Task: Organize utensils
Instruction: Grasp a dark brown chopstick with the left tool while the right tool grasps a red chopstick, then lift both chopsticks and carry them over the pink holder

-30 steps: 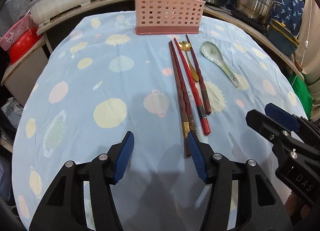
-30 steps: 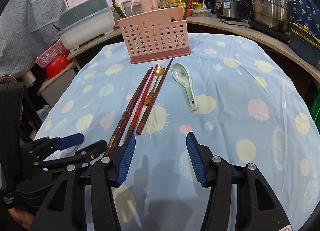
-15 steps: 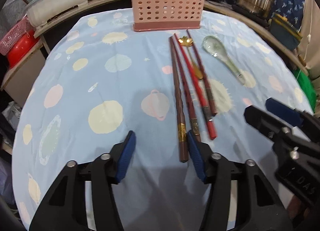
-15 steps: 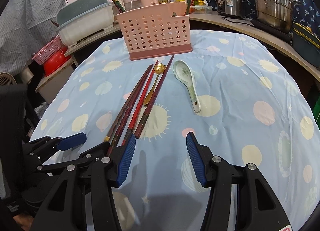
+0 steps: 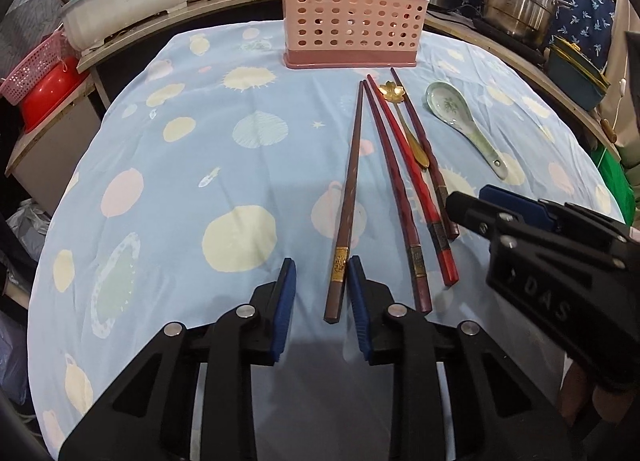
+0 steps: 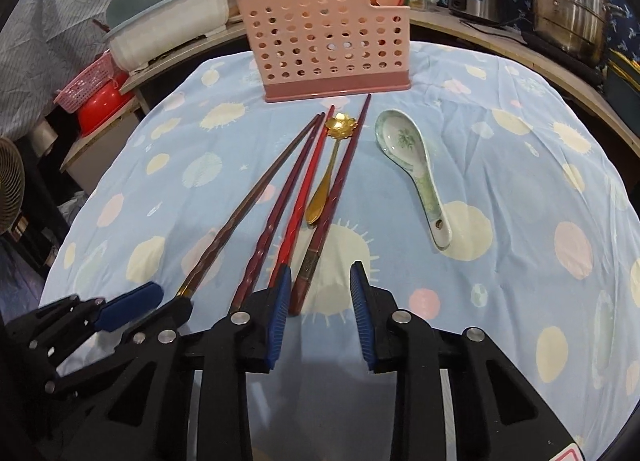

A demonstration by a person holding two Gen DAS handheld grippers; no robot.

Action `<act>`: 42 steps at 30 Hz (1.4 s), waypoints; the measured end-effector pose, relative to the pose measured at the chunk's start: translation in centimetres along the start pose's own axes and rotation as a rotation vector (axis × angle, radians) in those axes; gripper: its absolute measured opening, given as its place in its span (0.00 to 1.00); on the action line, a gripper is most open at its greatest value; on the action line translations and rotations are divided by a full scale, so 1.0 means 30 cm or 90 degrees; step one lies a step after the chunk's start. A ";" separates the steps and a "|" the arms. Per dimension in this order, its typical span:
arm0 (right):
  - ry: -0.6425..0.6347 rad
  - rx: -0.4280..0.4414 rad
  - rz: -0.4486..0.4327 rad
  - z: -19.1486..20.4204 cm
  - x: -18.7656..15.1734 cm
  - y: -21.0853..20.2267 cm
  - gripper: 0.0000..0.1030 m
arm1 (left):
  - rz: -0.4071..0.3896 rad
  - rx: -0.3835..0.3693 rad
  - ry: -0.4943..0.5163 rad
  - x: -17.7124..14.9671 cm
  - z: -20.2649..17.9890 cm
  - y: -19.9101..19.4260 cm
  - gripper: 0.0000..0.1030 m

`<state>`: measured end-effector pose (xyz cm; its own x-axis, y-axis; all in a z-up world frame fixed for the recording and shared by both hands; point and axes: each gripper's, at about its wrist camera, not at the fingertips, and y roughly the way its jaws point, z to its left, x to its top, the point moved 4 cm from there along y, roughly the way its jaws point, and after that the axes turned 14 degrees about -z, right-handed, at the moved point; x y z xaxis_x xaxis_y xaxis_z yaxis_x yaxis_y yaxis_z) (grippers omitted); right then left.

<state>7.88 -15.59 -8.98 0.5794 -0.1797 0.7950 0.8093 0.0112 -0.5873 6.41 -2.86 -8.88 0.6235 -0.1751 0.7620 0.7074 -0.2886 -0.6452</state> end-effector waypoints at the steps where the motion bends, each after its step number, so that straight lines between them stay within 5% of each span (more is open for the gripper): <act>1: 0.009 -0.001 0.002 -0.006 0.003 0.007 0.26 | -0.001 -0.001 -0.001 -0.001 0.001 0.000 0.25; 9: 0.008 -0.005 0.023 0.007 -0.003 0.050 0.25 | -0.004 -0.002 -0.005 0.000 0.005 0.000 0.26; 16: 0.006 -0.021 0.020 -0.030 -0.019 0.024 0.08 | -0.005 -0.008 -0.009 -0.001 0.006 -0.003 0.25; 20: 0.017 -0.020 0.012 -0.054 -0.027 -0.012 0.07 | 0.004 -0.026 -0.027 0.002 0.011 -0.013 0.11; 25: 0.028 -0.020 -0.016 -0.086 -0.021 -0.103 0.07 | 0.013 -0.050 -0.055 0.003 0.013 -0.043 0.09; 42: 0.053 0.008 -0.146 -0.106 0.158 -0.392 0.07 | -0.085 -0.076 -0.061 0.181 -0.020 -0.280 0.07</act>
<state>0.81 -19.70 1.20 0.3703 -0.2595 0.8919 0.9203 -0.0278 -0.3902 3.65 -1.96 0.71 0.5593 -0.0383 0.8281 0.7452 -0.4142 -0.5225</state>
